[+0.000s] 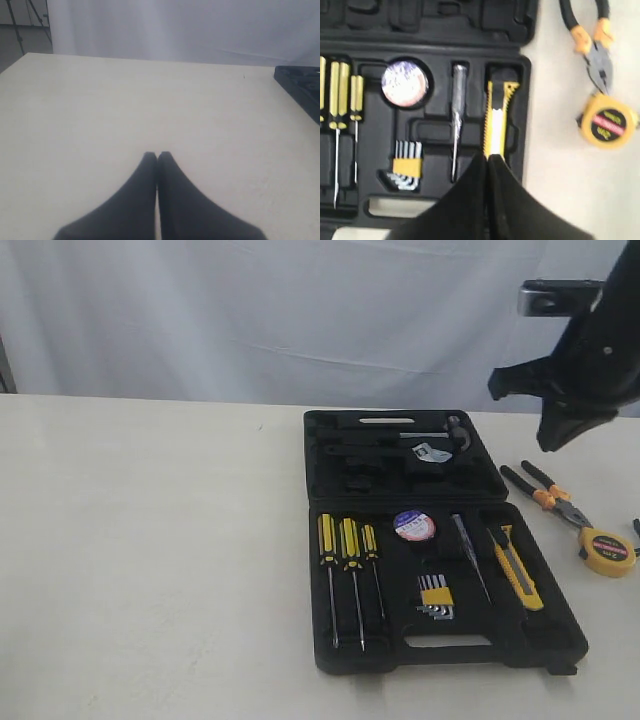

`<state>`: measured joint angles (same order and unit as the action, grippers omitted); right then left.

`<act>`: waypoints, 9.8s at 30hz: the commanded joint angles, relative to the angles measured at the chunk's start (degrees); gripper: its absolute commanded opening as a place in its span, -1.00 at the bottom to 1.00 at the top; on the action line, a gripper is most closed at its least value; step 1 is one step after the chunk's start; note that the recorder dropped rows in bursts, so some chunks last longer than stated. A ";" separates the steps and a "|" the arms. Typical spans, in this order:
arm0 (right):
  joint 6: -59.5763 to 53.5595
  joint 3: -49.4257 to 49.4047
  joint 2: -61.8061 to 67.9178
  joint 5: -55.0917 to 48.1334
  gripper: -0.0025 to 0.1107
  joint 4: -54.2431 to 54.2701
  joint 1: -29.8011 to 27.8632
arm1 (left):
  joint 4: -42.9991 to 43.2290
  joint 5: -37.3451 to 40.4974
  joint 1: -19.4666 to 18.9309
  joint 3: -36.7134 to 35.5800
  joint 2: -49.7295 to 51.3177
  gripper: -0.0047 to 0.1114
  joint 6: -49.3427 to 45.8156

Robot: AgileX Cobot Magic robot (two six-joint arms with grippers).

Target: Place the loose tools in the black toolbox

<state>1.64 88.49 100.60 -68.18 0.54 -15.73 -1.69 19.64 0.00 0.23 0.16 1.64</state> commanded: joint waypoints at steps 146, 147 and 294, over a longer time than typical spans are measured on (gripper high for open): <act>-10.40 15.38 33.60 45.80 0.05 10.10 -14.68 | -0.21 -0.02 0.37 -0.23 -0.16 -0.92 0.10; -10.13 15.38 33.60 45.80 0.05 10.10 -15.01 | -0.21 -0.02 0.37 -0.23 -0.16 -0.92 0.10; -3.82 33.92 34.41 5.34 -0.49 1.48 -0.59 | 0.22 -0.02 0.37 -0.23 -0.16 -0.92 0.10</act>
<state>-2.82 121.91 133.52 -63.15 2.28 -16.26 -1.46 19.64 0.00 0.23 0.16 1.64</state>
